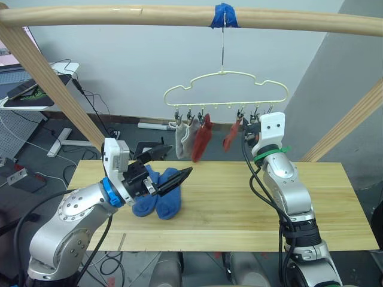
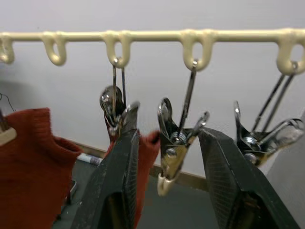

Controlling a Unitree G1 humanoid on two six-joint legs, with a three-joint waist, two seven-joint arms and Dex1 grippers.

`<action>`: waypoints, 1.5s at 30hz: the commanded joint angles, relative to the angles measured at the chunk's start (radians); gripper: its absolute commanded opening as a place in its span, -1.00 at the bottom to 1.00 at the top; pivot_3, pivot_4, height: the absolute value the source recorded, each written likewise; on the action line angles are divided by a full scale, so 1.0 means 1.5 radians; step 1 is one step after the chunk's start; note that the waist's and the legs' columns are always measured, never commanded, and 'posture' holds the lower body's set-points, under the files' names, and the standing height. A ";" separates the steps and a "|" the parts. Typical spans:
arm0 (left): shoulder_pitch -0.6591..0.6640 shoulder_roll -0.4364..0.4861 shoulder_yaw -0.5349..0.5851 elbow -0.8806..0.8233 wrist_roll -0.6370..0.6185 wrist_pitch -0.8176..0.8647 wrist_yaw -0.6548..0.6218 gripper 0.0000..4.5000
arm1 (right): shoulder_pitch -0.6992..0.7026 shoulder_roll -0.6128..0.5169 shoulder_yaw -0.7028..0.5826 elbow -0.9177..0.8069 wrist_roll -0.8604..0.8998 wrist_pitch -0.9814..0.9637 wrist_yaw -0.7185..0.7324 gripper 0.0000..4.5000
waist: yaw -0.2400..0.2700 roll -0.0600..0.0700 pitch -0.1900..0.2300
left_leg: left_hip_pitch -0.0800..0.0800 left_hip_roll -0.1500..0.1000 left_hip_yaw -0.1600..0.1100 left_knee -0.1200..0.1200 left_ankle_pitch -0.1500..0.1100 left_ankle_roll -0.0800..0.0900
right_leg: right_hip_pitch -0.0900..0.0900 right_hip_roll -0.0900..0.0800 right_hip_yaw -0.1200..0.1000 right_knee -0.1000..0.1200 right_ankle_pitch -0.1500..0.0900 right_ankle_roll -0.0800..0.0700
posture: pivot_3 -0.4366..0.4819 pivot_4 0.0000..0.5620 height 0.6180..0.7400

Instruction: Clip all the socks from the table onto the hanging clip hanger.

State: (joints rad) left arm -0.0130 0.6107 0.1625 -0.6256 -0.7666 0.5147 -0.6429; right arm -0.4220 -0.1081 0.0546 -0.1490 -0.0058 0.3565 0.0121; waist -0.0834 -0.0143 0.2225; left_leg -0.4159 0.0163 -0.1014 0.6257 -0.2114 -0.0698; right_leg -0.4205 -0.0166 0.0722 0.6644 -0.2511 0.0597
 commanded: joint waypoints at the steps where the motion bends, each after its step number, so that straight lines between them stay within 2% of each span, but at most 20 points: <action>1: -0.006 -0.004 0.002 -0.016 0.003 -0.013 0.000 1.00 | -0.021 0.006 -0.010 -0.013 -0.007 -0.022 -0.007 -0.11 | 0.000 0.000 0.000 | 0.000 0.000 0.000 0.000 0.000 0.000 | 0.000 0.000 0.000 0.000 0.000 0.000 | -0.13 -0.33 1.00; 34: -0.010 -0.024 -0.011 -0.017 0.028 -0.017 -0.001 1.00 | -0.060 0.051 -0.027 0.033 0.005 -0.026 0.001 -0.11 | 0.000 0.000 0.000 | 0.000 0.000 0.000 0.000 0.000 0.000 | 0.000 0.000 0.000 0.001 0.000 0.000 | -0.11 -0.34 1.00; 38: -0.009 -0.026 -0.013 -0.017 0.030 -0.018 -0.002 1.00 | -0.058 0.052 -0.029 0.032 0.007 -0.023 0.003 -0.69 | 0.000 0.000 0.000 | 0.000 0.000 0.000 0.000 0.000 0.000 | 0.000 0.000 0.000 0.001 0.000 0.000 | -0.11 -0.33 1.00; 40: -0.009 -0.028 -0.014 -0.017 0.030 -0.018 -0.002 1.00 | -0.057 0.052 -0.031 0.031 0.008 -0.021 0.004 -0.89 | 0.000 0.000 0.000 | 0.000 0.000 0.000 0.001 0.000 0.000 | 0.000 0.000 0.000 0.001 0.000 0.000 | -0.11 -0.33 1.00; 45: -0.005 -0.034 -0.020 -0.015 0.037 -0.019 -0.003 1.00 | -0.053 0.041 -0.043 0.014 0.030 -0.004 0.027 -0.94 | 0.000 0.000 0.000 | 0.000 0.000 0.000 0.001 0.000 0.000 | 0.000 0.000 0.000 0.001 0.000 0.000 | -0.13 -0.33 1.00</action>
State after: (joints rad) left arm -0.0261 0.5638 0.1344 -0.6236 -0.7199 0.5110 -0.6440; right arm -0.4920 -0.0392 0.0134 -0.0781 0.0167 0.3457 0.0329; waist -0.0836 -0.0142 0.2223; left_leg -0.4155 0.0163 -0.1019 0.6265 -0.2112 -0.0698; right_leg -0.4202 -0.0166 0.0719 0.6655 -0.2505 0.0591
